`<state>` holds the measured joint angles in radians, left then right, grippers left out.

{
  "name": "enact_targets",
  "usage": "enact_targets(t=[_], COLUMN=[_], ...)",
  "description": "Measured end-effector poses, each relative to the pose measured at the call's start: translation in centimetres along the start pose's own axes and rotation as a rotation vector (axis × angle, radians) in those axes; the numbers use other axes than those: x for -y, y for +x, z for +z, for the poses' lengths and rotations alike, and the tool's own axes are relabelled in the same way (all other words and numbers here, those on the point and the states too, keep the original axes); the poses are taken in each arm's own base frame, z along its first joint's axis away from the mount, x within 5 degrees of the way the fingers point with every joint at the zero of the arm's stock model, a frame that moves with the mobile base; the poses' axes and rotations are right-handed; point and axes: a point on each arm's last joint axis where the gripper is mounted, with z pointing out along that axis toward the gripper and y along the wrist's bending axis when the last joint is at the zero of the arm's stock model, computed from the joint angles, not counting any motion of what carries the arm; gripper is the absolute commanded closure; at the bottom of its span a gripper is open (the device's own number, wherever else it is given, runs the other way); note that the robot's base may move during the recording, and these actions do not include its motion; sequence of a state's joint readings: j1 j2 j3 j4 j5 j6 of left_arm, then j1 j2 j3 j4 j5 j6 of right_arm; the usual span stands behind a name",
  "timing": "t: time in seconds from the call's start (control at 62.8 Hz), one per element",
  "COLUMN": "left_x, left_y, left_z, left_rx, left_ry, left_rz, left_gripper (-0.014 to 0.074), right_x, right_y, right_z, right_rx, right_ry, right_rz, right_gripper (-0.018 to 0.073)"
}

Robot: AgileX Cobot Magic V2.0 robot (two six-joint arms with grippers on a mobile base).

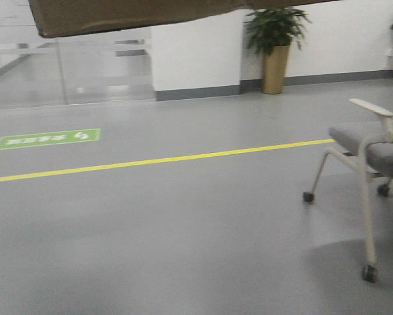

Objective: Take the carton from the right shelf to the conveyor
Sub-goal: 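Carry the carton with both grippers to the red conveyor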

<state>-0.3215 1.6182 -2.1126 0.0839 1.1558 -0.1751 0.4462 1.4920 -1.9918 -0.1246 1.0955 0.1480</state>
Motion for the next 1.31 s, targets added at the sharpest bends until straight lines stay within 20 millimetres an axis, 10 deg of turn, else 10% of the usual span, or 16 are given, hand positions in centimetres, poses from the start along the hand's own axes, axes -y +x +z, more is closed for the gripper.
enact_targets(t=[1.307], left_x=[-0.17], left_y=[-0.9], left_z=[-0.05], left_rx=[0.099], left_ry=[-0.02], left_rz=[0.018], left_gripper=[0.0615], right_x=[0.12], right_y=[-0.65], right_z=[0.06], right_rx=[0.071], right_ry=[0.005], right_rz=[-0.005], right_gripper=[0.0627])
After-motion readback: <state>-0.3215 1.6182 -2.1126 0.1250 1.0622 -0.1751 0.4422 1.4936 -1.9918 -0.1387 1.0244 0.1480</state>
